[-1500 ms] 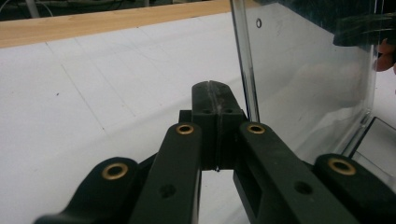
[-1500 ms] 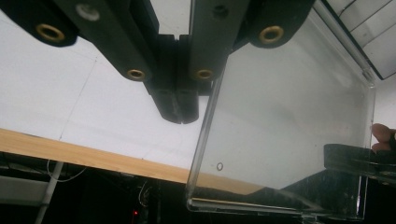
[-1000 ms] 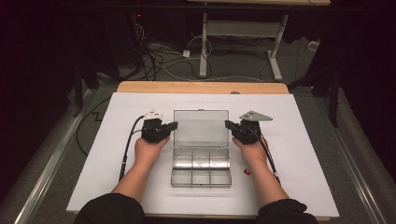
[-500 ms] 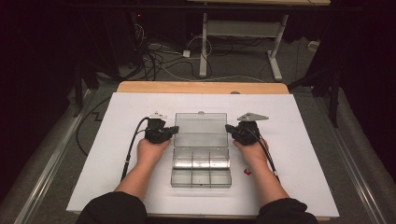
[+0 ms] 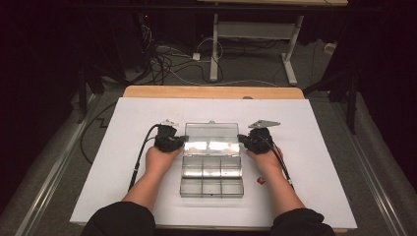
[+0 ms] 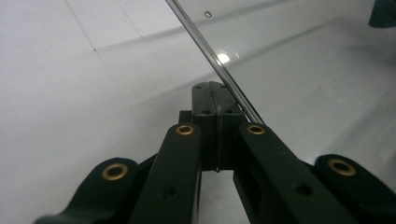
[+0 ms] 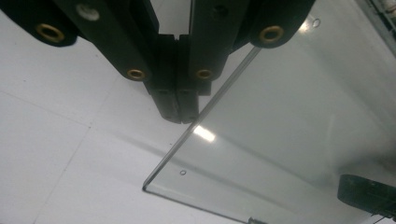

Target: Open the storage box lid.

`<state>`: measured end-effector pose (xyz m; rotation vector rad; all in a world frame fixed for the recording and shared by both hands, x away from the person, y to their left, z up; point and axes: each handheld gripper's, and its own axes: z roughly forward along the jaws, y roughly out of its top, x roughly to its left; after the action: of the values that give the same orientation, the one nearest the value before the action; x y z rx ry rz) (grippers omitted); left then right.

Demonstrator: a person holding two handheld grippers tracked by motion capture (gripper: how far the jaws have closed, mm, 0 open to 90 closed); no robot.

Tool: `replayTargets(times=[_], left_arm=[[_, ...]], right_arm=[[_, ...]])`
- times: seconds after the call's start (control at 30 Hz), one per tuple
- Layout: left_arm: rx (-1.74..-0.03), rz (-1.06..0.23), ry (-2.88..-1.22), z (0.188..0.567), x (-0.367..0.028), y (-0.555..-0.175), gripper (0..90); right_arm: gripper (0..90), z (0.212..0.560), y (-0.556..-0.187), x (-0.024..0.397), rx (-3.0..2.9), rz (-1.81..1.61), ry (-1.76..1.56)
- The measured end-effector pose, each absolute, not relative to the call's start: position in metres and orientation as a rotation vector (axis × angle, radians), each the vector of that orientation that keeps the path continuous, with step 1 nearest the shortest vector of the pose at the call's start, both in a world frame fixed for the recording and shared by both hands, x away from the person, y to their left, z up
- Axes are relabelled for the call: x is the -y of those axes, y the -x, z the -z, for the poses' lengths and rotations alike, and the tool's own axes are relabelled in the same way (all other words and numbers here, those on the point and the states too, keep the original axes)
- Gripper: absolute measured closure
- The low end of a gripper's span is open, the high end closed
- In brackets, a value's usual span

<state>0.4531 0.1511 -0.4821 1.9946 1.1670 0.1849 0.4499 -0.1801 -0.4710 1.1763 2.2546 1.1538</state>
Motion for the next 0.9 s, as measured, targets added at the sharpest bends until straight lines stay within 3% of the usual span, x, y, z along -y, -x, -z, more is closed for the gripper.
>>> replayTargets(times=[0.33, 0.6, 0.9], left_arm=[[-1.165, -0.232, -1.950, 0.473, -0.166, -0.449, 87.9], [-1.049, -0.312, -1.948, 0.464, -0.171, -0.422, 87.8], [-1.002, -0.318, -1.914, 0.465, -0.187, -0.389, 87.8]], right_arm=[[90.0, 0.467, -0.448, 0.183, -2.231, -1.163, -1.172], [90.0, 0.459, -0.435, 0.195, -2.196, -1.204, -1.142], [90.0, 0.459, -0.406, 0.218, -2.148, -1.227, -1.122]])
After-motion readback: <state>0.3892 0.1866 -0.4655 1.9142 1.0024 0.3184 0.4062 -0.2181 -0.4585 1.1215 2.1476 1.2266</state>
